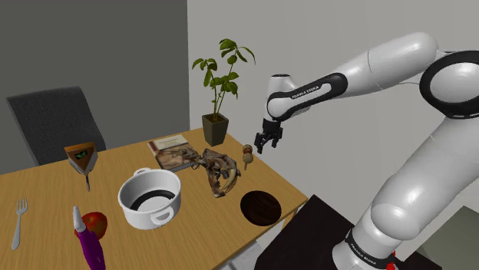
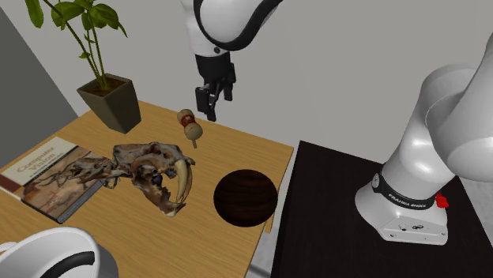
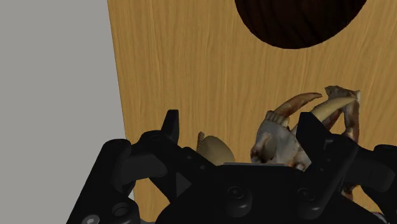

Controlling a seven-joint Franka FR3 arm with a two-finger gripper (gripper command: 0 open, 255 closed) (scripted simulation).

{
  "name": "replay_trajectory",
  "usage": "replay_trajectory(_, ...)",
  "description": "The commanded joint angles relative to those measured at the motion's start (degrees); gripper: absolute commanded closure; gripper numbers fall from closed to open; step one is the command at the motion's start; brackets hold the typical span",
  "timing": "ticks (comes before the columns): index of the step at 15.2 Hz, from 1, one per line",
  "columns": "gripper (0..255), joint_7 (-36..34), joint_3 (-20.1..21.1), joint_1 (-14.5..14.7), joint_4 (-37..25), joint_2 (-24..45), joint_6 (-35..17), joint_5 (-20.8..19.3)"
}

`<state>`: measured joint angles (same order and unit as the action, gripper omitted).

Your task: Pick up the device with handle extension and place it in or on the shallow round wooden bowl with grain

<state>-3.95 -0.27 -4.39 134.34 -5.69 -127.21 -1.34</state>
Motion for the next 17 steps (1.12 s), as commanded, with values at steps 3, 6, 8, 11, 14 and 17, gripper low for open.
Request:
replay_trajectory(3,0,-0.6,-0.5,-0.4,-5.3,9.3,-5.3,1.3)
replay_trajectory(6,0,-0.6,-0.8,-0.9,-9.8,15.8,-8.1,2.6)
replay_trajectory(8,0,-0.5,-0.9,-1.3,-13.1,20.1,-9.7,3.5)
replay_trajectory(11,0,-0.4,-0.9,-2.0,-18.2,26.1,-11.3,4.7)
replay_trajectory(14,0,-0.4,-0.8,-2.0,-18.1,27.8,-13.1,4.9)
replay_trajectory(17,0,-0.3,-0.7,-2.0,-18.1,29.5,-14.9,5.0)
